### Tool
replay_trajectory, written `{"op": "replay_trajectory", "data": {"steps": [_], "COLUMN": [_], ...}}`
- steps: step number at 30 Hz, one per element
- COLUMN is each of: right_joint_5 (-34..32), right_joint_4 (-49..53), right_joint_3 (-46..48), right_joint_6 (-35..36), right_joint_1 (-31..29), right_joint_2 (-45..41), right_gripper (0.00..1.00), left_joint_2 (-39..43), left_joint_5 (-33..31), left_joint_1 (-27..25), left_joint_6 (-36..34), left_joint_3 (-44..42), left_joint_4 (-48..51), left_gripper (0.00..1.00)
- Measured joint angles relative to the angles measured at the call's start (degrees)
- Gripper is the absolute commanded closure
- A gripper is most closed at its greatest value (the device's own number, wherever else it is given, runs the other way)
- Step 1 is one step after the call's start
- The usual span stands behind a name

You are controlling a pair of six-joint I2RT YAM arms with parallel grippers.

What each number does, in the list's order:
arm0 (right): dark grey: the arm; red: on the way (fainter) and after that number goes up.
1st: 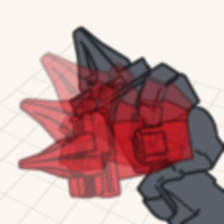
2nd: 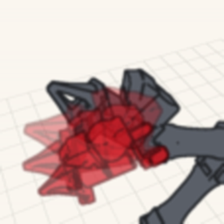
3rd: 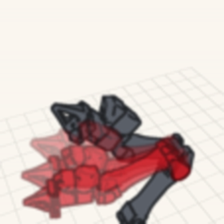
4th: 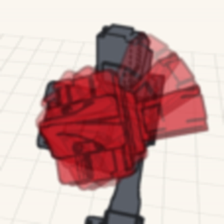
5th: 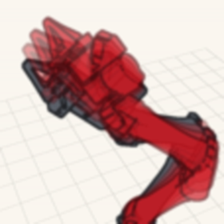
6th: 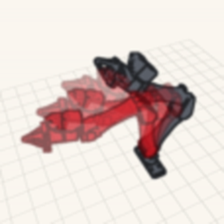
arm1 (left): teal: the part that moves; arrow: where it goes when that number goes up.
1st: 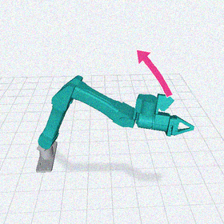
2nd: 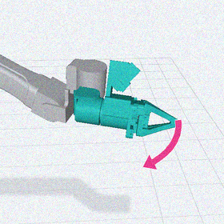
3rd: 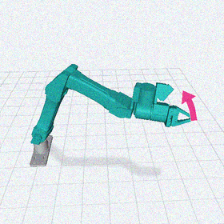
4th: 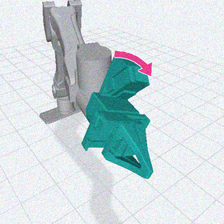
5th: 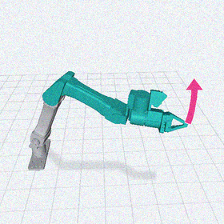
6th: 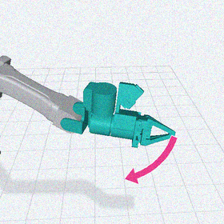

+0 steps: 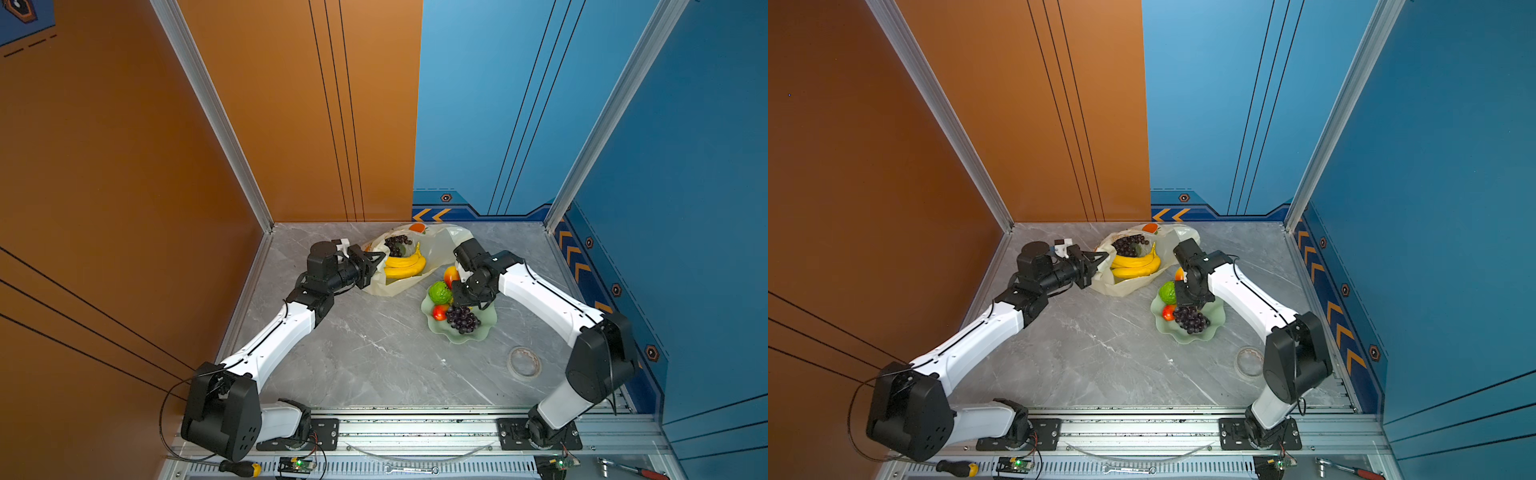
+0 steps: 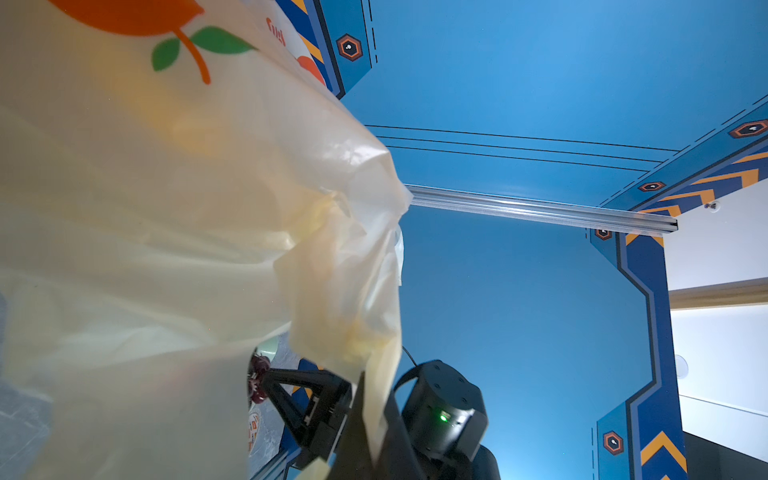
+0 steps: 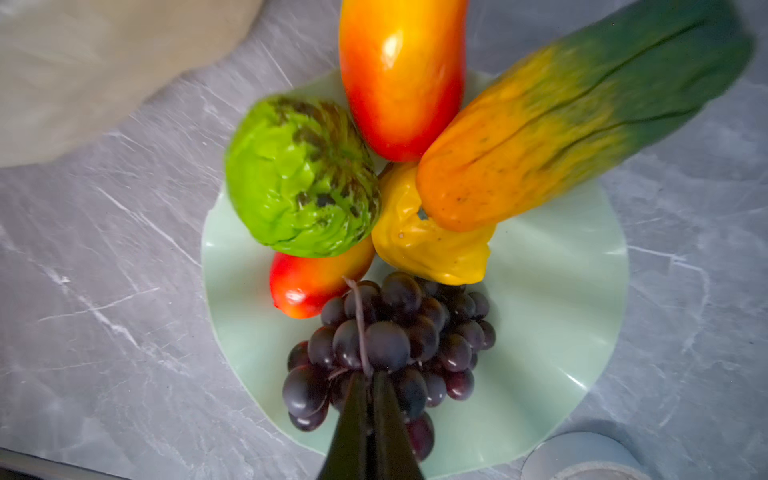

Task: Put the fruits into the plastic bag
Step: 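Lift the grapes with the right gripper and carry them toward the bag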

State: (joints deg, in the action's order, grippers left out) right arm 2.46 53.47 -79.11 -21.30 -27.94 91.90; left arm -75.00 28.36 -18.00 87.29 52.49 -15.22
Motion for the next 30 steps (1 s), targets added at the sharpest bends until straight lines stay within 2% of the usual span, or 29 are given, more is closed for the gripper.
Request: {"op": "replay_trajectory", "data": {"steps": [6, 13, 24, 30], "right_joint_5": [-0.1, 0.5, 2.9, 4.6], "right_joint_4": [-0.1, 0.3, 2.6, 3.1], "right_joint_3": [-0.5, -4.0, -17.1, -27.3], "right_joint_6": [-0.2, -1.1, -4.6, -6.6], "right_joint_1": [1.6, 3.0, 3.0, 2.4], "right_joint_2": [-5.9, -8.4, -9.4, -6.6], "right_gripper": [1.0, 1.0, 1.0, 1.0], "left_joint_2": [0.0, -0.6, -1.7, -1.8], "left_joint_5": [0.0, 0.0, 0.0, 0.0], "left_joint_1": [-0.1, -0.8, -1.2, -1.2], "left_joint_6": [0.0, 0.0, -0.4, -0.5], "left_joint_3": [0.0, 0.0, 0.0, 0.0], "left_joint_4": [0.0, 0.0, 0.0, 0.0], "left_gripper": [1.0, 1.0, 1.0, 1.0]}}
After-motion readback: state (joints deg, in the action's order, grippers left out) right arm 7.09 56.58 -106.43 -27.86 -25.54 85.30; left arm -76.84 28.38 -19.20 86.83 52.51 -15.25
